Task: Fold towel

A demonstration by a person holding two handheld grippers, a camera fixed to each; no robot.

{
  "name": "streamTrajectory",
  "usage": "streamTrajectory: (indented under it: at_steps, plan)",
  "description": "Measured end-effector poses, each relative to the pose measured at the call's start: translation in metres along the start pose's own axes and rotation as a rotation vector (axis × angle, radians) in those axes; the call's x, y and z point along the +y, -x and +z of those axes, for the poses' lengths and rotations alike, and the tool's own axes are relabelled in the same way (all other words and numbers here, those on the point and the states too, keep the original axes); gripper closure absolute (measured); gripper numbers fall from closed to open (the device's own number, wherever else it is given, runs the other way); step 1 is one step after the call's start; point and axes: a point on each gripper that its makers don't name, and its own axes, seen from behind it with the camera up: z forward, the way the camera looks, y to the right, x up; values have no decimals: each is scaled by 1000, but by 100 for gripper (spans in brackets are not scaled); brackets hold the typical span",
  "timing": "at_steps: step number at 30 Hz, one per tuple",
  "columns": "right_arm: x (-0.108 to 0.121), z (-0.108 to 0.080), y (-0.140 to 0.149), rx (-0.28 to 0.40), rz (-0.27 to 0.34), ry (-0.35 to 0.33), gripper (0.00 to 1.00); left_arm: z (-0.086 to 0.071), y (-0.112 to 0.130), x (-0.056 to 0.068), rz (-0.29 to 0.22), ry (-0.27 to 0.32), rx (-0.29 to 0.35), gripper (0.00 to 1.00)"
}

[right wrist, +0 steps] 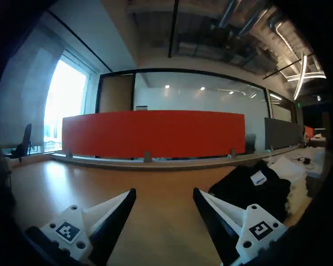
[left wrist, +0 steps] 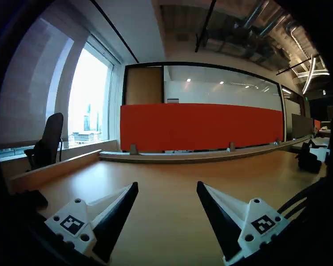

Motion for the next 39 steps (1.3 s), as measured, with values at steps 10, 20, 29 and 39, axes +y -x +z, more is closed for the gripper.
streamTrajectory:
  at_steps: [10, 20, 29, 39]
  plan:
    - [-6, -1, 0, 1, -5, -9, 1, -1, 0, 0, 0, 0, 0, 2]
    - [-6, -1, 2, -1, -3, -12, 1, 0, 0, 0, 0, 0, 0, 2]
    - [-7, -1, 1, -2, -3, -12, 1, -1, -1, 0, 0, 0, 0, 2]
    - [-7, -1, 2, -2, -3, -12, 1, -1, -1, 0, 0, 0, -1, 2]
